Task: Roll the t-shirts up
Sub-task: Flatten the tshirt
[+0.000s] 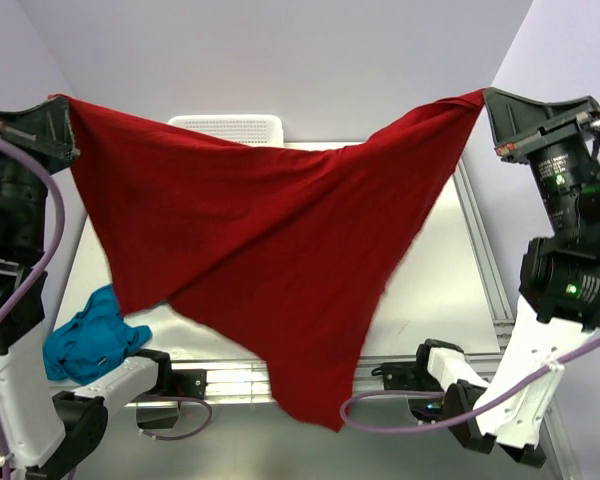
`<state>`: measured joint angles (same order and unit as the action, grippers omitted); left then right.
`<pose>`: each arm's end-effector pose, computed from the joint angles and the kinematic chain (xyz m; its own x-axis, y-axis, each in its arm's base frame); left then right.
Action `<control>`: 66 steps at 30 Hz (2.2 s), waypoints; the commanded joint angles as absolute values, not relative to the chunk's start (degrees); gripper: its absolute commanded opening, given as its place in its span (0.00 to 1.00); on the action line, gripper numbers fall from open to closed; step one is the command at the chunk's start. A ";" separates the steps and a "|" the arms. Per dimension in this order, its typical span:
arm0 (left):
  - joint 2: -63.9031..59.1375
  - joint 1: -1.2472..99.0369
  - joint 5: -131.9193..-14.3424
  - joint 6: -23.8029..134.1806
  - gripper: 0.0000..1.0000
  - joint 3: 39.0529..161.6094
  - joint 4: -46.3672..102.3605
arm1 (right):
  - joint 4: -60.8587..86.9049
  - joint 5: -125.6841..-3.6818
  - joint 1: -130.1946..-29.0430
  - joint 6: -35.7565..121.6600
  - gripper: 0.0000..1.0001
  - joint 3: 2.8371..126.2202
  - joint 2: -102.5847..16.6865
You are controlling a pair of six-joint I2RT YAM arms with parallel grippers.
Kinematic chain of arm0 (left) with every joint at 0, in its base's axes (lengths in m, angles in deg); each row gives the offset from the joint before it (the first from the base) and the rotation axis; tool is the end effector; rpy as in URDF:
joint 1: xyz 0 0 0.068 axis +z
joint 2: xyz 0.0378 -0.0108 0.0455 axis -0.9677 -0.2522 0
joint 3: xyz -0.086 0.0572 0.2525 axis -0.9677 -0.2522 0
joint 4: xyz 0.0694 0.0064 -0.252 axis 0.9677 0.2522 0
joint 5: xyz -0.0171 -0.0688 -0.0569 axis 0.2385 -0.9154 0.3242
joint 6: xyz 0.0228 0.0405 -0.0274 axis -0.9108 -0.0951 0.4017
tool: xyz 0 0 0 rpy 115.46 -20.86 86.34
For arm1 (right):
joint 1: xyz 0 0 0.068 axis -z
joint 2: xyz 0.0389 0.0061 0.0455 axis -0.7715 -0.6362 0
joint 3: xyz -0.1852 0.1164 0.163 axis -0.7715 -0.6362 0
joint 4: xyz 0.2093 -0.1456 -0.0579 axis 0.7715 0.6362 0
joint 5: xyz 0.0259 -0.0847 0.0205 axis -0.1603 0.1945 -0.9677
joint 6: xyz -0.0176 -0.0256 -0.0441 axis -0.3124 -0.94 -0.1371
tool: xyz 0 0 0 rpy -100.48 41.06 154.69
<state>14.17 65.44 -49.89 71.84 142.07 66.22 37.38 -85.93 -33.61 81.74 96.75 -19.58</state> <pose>0.0776 -0.0043 0.6098 0.3165 -0.5194 -0.7938 0.0861 0.8491 -0.5212 0.0865 -0.0083 0.6079 0.1677 0.6029 -0.7800 -0.4060 0.7632 0.5027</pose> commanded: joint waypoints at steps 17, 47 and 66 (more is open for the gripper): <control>29.69 65.29 -53.89 77.01 0.00 141.53 69.29 | 38.00 -84.82 -33.44 74.63 0.00 101.39 0.60; 23.54 56.94 -39.91 85.17 0.00 92.25 46.74 | 29.06 -74.98 -33.62 83.77 0.00 45.69 -2.92; -4.83 59.22 -44.65 91.33 0.00 82.64 24.22 | 12.60 -74.44 -33.79 84.47 0.00 44.34 -33.48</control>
<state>-1.72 58.23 -43.11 90.31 80.24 30.88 18.30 -75.46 -33.74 84.52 39.13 -29.72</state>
